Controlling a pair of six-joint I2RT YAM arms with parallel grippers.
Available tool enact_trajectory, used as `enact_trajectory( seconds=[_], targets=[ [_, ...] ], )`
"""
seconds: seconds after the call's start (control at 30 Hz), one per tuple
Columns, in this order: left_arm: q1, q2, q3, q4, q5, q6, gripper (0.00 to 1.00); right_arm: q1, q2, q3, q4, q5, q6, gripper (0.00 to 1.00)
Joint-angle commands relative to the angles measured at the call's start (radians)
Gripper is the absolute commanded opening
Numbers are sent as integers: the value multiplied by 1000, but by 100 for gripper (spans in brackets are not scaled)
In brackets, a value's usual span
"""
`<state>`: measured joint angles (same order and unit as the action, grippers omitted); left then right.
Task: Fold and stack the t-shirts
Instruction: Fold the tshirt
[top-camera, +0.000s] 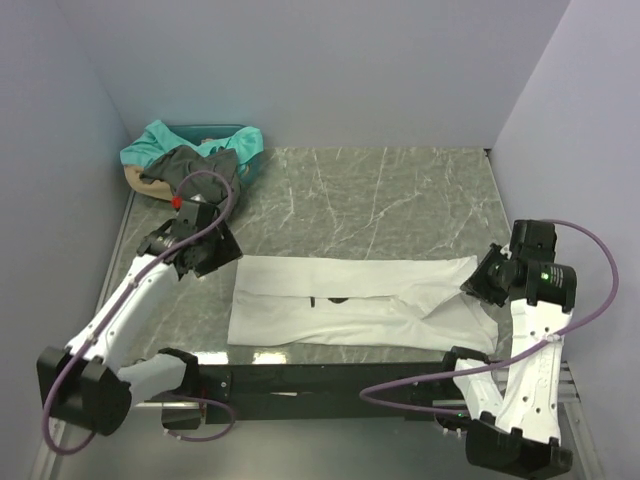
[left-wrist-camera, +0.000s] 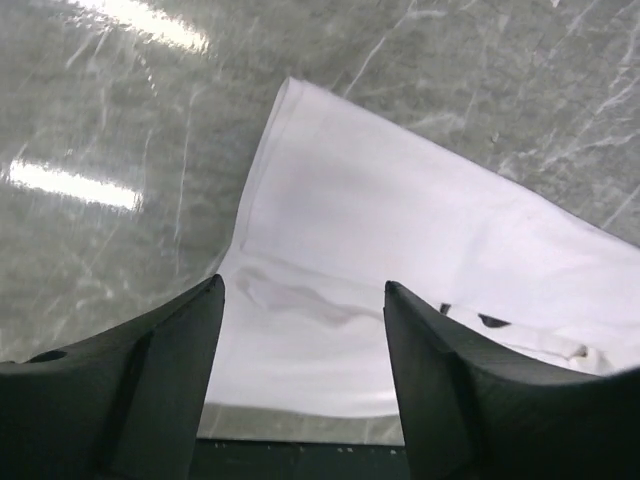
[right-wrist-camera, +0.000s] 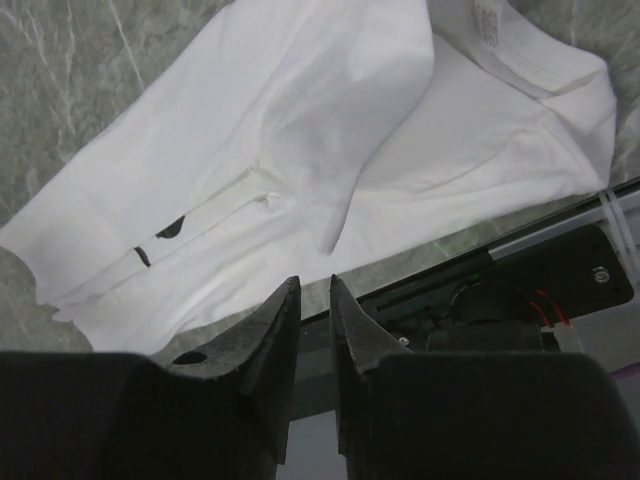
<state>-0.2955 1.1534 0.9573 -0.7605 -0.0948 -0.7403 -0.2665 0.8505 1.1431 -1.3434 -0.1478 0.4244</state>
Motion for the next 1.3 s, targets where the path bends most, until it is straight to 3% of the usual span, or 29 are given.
enact_trajectory(
  seconds=[0.0, 0.1, 0.2, 0.43, 0.73, 0.97, 1.27],
  targets=[
    [-2, -95, 4, -135, -23, -70, 71, 0, -34, 24, -100, 28, 14, 28],
    [-2, -113, -5, -106, 0, -73, 76, -2, -10, 76, -77, 62, 19, 44],
    [-5, -29, 3, -60, 20, -60, 78, -2, 21, 145, -37, 96, 14, 59],
    [-53, 169, 77, 151, 118, -82, 84, 16, 64, 21, 199, -74, 97, 56],
    [-63, 382, 18, 332, 194, -68, 86, 151, 228, -144, 501, -67, 200, 56],
    [-82, 477, -2, 377, 187, -50, 87, 156, 412, -180, 674, -90, 197, 55],
    [-76, 614, 49, 348, 130, -4, 88, 156, 640, -174, 776, -81, 191, 55]
  ],
)
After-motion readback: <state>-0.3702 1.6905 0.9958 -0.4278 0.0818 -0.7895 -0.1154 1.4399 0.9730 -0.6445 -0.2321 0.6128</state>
